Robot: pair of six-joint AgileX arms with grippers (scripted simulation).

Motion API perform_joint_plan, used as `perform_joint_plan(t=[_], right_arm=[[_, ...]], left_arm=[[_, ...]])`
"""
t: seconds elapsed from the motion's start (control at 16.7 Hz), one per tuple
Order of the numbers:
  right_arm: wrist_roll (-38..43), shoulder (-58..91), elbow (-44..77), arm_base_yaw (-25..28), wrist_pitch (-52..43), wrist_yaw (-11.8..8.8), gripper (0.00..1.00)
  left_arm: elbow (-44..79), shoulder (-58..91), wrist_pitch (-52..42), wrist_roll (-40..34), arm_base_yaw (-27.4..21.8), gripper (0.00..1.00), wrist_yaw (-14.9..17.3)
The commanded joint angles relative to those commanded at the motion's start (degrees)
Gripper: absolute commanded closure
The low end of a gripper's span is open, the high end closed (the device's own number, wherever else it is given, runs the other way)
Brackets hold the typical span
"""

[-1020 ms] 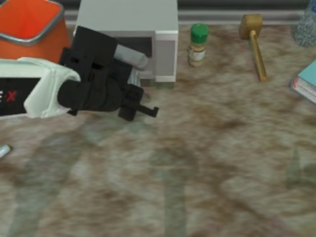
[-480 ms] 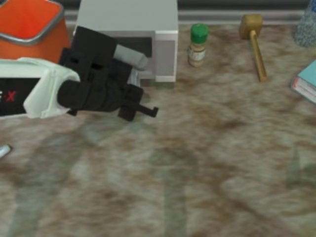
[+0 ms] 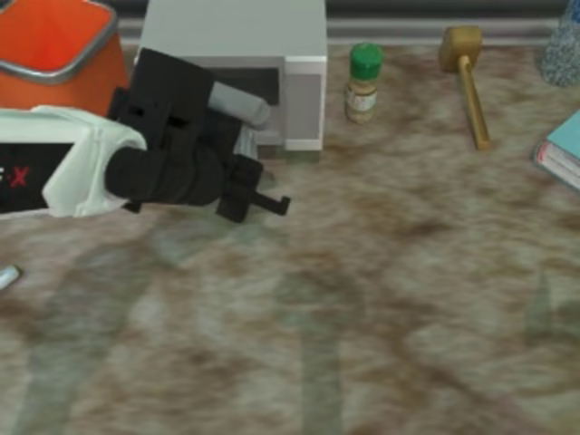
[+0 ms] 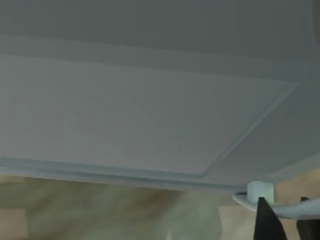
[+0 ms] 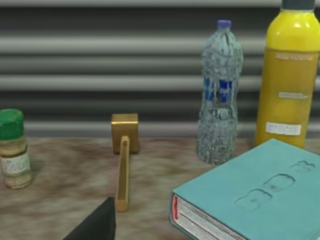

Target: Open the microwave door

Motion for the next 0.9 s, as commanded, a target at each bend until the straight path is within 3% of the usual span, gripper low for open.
perform_joint_plan(t=[0.9], right_arm=[[0.00,0.00,0.00,0.00,0.00,0.00,0.00]], left_arm=[[-1.29,-1.08,-0.07,2.88,1.22,1.00,2.46]])
